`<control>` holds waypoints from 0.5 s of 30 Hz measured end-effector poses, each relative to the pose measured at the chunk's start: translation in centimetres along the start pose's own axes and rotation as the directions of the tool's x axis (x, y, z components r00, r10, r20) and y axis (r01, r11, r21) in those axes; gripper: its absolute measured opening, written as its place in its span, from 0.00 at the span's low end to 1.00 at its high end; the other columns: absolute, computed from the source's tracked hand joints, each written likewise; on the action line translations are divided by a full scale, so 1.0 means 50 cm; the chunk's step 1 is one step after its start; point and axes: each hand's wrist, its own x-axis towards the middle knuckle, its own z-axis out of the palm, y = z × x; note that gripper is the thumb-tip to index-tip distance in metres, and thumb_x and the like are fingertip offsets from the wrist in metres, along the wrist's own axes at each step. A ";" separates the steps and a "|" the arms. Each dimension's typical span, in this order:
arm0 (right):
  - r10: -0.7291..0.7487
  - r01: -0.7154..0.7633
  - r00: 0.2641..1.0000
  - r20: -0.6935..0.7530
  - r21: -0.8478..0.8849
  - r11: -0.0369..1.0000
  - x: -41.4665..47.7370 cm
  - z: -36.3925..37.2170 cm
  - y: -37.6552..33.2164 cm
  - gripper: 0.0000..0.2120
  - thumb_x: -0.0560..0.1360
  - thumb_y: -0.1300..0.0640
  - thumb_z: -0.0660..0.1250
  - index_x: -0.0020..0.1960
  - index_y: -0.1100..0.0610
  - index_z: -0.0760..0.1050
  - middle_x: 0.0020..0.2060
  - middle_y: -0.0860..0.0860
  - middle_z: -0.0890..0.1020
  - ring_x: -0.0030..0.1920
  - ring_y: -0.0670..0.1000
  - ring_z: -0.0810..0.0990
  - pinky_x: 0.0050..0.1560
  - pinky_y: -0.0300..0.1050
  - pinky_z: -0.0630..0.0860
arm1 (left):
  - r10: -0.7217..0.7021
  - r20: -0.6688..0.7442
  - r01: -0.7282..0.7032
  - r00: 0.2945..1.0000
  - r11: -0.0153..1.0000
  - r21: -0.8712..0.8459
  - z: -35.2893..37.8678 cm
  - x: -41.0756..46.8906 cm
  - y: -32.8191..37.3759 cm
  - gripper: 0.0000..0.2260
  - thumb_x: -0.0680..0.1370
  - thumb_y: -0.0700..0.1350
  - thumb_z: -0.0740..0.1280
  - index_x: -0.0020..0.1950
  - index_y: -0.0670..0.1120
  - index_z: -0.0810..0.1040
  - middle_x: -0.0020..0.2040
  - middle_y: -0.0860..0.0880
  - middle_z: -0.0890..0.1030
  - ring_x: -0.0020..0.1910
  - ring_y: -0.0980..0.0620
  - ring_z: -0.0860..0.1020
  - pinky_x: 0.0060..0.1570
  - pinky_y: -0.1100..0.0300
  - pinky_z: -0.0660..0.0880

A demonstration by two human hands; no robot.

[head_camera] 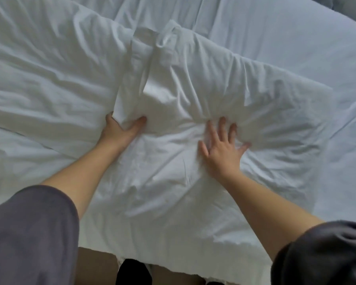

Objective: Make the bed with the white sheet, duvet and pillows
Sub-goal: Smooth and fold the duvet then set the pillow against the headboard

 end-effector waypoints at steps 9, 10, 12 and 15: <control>0.727 -0.691 0.687 0.004 0.312 0.652 -0.055 -0.032 0.302 0.40 0.76 0.34 0.56 0.79 0.46 0.41 0.79 0.57 0.41 0.78 0.63 0.43 0.65 0.79 0.47 | -0.038 -0.175 0.085 0.984 0.960 0.265 0.060 -0.039 0.019 0.44 0.73 0.60 0.70 0.77 0.41 0.51 0.71 0.38 0.69 0.67 0.36 0.70 0.62 0.46 0.69; 0.746 -0.703 0.666 0.018 0.352 0.618 -0.057 -0.030 0.330 0.42 0.75 0.33 0.58 0.79 0.47 0.41 0.79 0.58 0.44 0.78 0.63 0.46 0.67 0.77 0.48 | -0.038 -0.203 0.098 0.978 0.950 0.296 0.071 -0.047 0.018 0.44 0.73 0.62 0.69 0.77 0.42 0.51 0.71 0.37 0.68 0.66 0.34 0.70 0.62 0.44 0.69; 0.774 -0.705 0.630 0.063 0.465 0.536 -0.053 -0.027 0.379 0.46 0.73 0.32 0.62 0.80 0.50 0.43 0.77 0.61 0.54 0.76 0.63 0.55 0.70 0.71 0.52 | -0.041 -0.228 0.124 0.973 0.923 0.364 0.090 -0.060 0.015 0.42 0.74 0.64 0.66 0.76 0.41 0.53 0.69 0.34 0.69 0.65 0.33 0.71 0.59 0.43 0.69; 0.774 -0.657 0.624 0.113 0.612 0.440 -0.049 -0.033 0.442 0.32 0.76 0.40 0.64 0.72 0.59 0.63 0.68 0.62 0.70 0.68 0.62 0.69 0.66 0.56 0.64 | -0.043 -0.209 0.133 0.977 0.889 0.437 0.102 -0.068 0.013 0.36 0.76 0.63 0.63 0.72 0.39 0.58 0.66 0.33 0.71 0.62 0.31 0.72 0.56 0.43 0.69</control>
